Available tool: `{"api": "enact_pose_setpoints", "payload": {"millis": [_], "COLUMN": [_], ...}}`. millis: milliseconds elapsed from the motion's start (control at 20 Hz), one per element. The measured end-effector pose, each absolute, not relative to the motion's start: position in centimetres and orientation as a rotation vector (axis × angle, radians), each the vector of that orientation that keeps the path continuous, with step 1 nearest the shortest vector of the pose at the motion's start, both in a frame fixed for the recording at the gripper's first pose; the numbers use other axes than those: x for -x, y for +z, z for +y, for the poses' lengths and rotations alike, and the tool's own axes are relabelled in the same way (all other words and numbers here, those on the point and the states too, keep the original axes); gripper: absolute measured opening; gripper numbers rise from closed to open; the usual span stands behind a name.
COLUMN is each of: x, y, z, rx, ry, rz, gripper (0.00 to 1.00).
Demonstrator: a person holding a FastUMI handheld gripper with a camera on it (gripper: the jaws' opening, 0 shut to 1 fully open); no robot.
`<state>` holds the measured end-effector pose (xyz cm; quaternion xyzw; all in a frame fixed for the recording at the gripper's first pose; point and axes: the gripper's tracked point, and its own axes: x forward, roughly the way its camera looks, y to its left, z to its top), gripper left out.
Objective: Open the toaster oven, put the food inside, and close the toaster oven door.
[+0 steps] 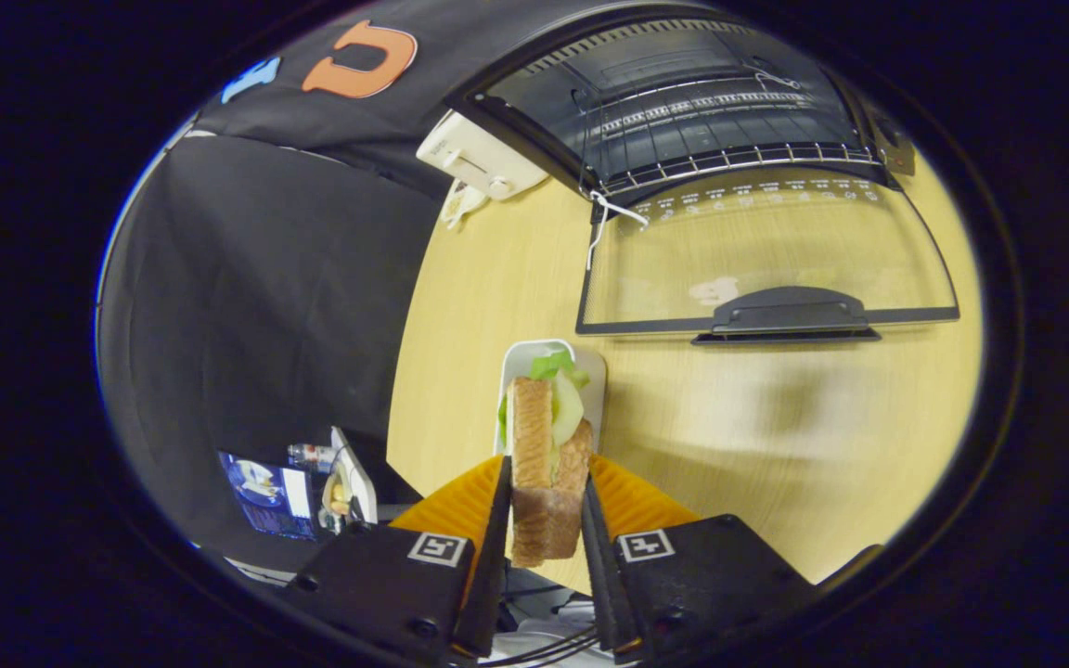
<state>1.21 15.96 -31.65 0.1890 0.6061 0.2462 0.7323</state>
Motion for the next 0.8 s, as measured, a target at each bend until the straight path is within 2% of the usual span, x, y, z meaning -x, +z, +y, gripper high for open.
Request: {"api": "enact_pose_setpoints", "payload": {"millis": [200, 450, 800], "x": [-0.7, -0.9, -5.9], "y": [-30.9, -28.2, -25.1], "z": [16.2, 16.6, 15.8], "rx": [-0.422, -0.557, -0.722], "ry": [0.569, 0.649, 0.706], "rz": [1.317, 1.271, 0.979], "gripper": [0.39, 0.38, 0.37]}}
